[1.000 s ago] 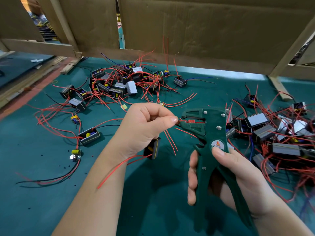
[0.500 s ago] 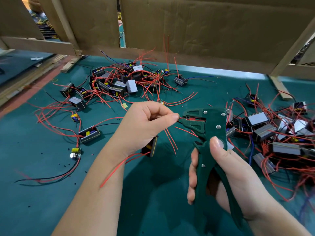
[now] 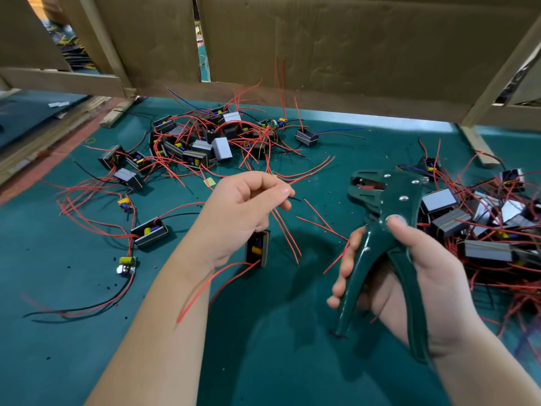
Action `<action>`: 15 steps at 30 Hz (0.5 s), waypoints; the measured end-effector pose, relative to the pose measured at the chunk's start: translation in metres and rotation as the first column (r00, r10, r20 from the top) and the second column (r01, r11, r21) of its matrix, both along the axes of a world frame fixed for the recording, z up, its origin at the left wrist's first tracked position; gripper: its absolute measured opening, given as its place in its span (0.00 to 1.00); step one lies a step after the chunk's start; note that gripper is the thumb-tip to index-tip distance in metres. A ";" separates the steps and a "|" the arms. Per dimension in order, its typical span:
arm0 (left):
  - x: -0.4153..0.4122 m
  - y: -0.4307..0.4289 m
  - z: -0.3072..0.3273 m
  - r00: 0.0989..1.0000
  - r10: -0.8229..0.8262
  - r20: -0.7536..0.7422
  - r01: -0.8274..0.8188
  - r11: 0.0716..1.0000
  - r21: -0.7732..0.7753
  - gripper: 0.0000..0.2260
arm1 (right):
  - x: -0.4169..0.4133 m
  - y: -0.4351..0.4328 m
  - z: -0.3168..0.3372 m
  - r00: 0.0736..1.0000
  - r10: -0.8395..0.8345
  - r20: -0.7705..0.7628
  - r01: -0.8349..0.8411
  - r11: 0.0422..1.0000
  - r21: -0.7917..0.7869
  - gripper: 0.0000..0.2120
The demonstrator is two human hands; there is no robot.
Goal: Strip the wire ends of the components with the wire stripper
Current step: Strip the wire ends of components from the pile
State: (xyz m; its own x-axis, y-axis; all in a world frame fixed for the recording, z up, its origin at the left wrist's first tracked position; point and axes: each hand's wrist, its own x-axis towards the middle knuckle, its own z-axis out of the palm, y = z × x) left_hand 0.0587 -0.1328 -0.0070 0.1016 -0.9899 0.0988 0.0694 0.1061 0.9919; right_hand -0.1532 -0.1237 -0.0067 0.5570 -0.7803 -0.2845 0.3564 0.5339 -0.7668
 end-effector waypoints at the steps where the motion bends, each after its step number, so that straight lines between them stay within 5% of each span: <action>1: -0.001 0.000 0.000 1.000 -0.004 0.007 0.004 1.000 -0.004 0.04 | 0.001 0.001 -0.001 0.999 0.034 0.004 -0.034 0.999 -0.007 0.27; 15: -0.006 0.002 0.003 0.996 -0.021 -0.083 0.018 0.999 -0.034 0.04 | 0.013 0.013 -0.007 0.954 0.263 0.142 -0.258 0.965 -0.054 0.24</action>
